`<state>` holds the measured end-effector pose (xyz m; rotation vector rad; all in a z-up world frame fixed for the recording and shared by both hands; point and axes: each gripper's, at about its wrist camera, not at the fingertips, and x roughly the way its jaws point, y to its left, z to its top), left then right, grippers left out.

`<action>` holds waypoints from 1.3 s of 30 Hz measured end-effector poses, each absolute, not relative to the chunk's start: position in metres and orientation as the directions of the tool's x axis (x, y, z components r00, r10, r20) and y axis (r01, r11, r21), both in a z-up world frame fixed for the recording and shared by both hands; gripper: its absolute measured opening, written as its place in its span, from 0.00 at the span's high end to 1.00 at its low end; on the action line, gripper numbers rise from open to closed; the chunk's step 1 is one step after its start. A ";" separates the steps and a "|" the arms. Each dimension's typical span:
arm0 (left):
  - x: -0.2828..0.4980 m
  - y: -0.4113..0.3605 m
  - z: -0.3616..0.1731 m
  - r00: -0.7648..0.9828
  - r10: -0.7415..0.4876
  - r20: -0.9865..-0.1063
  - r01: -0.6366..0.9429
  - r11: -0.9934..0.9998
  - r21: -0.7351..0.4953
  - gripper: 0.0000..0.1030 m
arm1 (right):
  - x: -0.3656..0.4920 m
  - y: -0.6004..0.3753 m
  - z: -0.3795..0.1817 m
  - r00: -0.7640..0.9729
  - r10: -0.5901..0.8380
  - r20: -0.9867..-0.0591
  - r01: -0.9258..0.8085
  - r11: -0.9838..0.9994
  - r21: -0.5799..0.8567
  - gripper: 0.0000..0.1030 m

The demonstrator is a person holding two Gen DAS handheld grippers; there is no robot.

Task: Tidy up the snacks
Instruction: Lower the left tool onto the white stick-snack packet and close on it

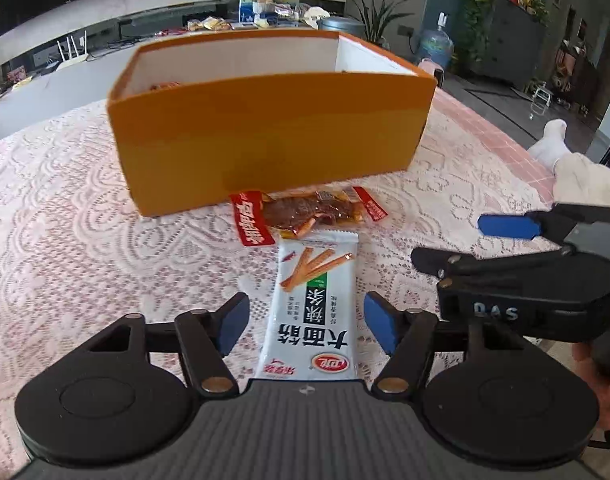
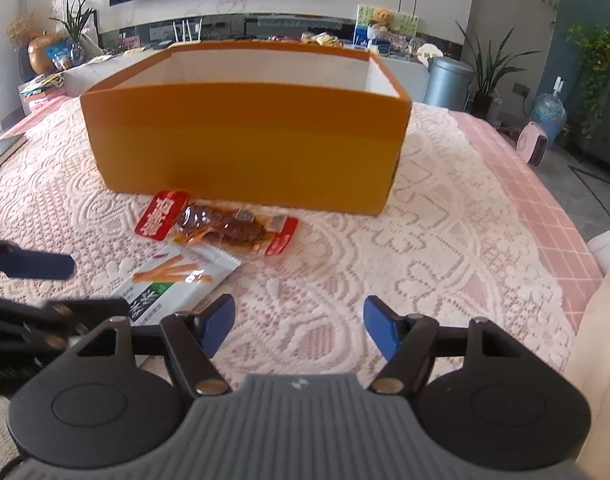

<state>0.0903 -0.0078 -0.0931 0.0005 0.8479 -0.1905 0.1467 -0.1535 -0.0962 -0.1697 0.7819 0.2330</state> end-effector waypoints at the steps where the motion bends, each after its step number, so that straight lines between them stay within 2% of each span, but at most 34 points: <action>1: 0.093 -0.009 -0.096 0.643 -0.166 -0.748 0.169 0.983 -0.073 0.24 | 0.147 -0.154 -0.096 0.692 0.146 -0.707 -0.270 0.961 -0.065 0.32; 7: 0.105 -0.014 -0.107 0.620 -0.184 -0.763 0.178 0.980 -0.092 0.23 | 0.153 -0.161 -0.101 0.692 0.134 -0.709 -0.258 0.964 -0.070 0.32; 12: 0.111 -0.025 -0.115 0.602 -0.167 -0.781 0.219 0.975 -0.039 0.22 | 0.163 -0.171 -0.105 0.671 0.151 -0.726 -0.239 0.971 -0.019 0.28; 18: 0.117 -0.031 -0.120 0.595 -0.149 -0.790 0.221 0.975 -0.018 0.22 | 0.166 -0.168 -0.113 0.653 0.164 -0.739 -0.256 0.967 -0.012 0.28; 21: 0.116 -0.031 -0.120 0.599 -0.150 -0.786 0.227 0.974 -0.012 0.30 | 0.168 -0.167 -0.114 0.650 0.168 -0.741 -0.263 0.965 -0.012 0.28; 23: 0.116 -0.029 -0.119 0.607 -0.143 -0.781 0.222 0.975 -0.006 0.43 | 0.168 -0.166 -0.115 0.652 0.169 -0.739 -0.263 0.965 -0.012 0.28; 32: 0.106 -0.014 -0.113 0.627 -0.111 -0.771 0.172 0.985 -0.002 0.47 | 0.171 -0.160 -0.117 0.657 0.166 -0.735 -0.287 0.957 -0.041 0.27; 39: 0.096 0.014 -0.101 0.664 -0.064 -0.745 0.065 0.998 -0.027 0.47 | 0.182 -0.141 -0.123 0.670 0.192 -0.717 -0.386 0.915 -0.115 0.28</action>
